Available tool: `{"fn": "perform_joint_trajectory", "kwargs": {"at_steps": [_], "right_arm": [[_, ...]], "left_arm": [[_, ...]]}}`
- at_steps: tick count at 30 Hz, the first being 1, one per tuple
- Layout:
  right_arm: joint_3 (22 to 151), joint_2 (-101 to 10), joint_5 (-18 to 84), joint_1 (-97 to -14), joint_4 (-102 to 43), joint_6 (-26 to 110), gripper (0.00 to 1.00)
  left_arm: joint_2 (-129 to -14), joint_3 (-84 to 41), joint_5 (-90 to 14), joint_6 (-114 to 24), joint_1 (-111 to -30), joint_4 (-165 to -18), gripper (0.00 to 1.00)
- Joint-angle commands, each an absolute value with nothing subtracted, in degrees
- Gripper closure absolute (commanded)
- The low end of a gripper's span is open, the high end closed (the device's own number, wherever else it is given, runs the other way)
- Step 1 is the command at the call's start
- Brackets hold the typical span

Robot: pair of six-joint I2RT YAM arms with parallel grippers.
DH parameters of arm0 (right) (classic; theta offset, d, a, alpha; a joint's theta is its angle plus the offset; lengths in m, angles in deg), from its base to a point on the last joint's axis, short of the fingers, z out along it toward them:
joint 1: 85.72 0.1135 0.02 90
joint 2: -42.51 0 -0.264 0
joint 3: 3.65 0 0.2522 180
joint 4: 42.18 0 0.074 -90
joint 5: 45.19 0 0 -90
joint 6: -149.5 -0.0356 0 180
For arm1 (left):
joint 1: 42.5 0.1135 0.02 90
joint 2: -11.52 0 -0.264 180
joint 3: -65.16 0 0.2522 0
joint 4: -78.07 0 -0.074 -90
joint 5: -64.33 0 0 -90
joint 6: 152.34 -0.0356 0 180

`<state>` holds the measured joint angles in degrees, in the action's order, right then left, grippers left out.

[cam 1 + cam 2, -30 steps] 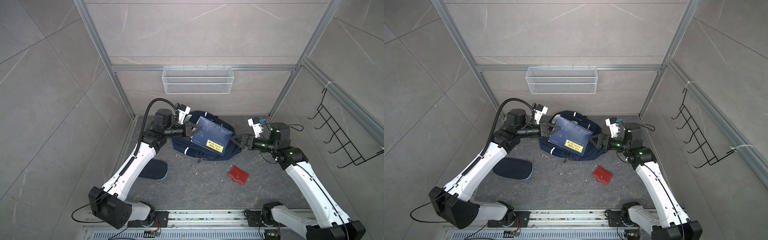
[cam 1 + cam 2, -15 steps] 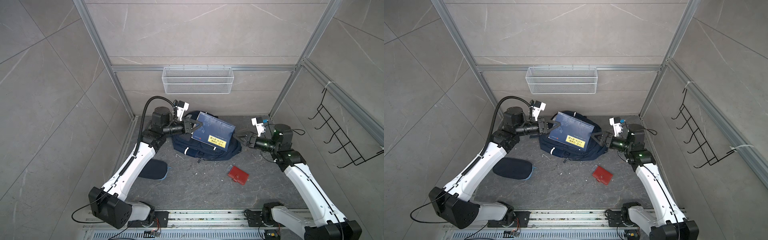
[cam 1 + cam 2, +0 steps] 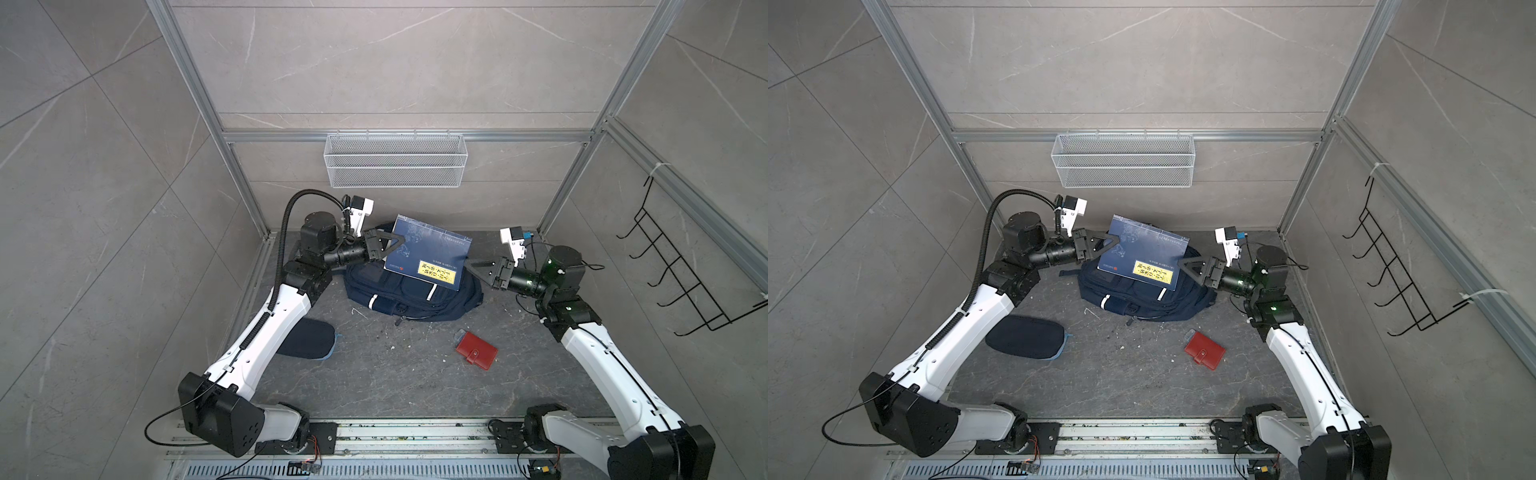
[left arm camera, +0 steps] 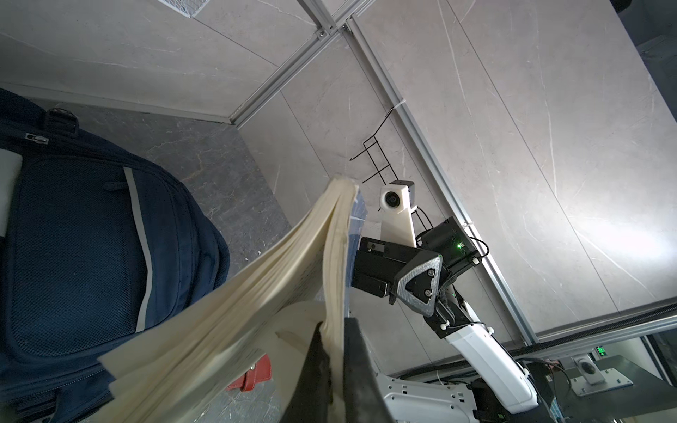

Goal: Pack books, pencil case, and school supplies into a backpack
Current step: Pick up the book from the center of the table.

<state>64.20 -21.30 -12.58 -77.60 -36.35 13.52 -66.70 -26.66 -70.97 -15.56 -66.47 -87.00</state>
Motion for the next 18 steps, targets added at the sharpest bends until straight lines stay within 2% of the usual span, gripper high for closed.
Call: {"fn": "perform_joint_trajectory", "kwargs": {"at_steps": [1, 13, 16, 18], "right_arm": [[64.8, -23.2, -16.1, -76.7, -39.2, 13.5, 0.11], [71.5, -30.2, -18.3, -73.0, -44.3, 14.7, 0.13], [71.1, -30.0, -18.2, -72.4, -44.4, 14.7, 0.24], [70.4, -29.3, -18.0, -72.4, -44.4, 14.8, 0.36]], "left_arm": [[-66.9, -26.9, -73.6, -13.3, -66.1, -94.2, 1.0], [-67.4, -25.3, -74.8, -11.8, -66.1, -96.0, 1.0], [-67.4, -24.7, -74.3, -11.4, -66.1, -96.7, 1.0], [-67.6, -24.5, -73.9, -11.1, -66.1, -96.9, 1.0]]}}
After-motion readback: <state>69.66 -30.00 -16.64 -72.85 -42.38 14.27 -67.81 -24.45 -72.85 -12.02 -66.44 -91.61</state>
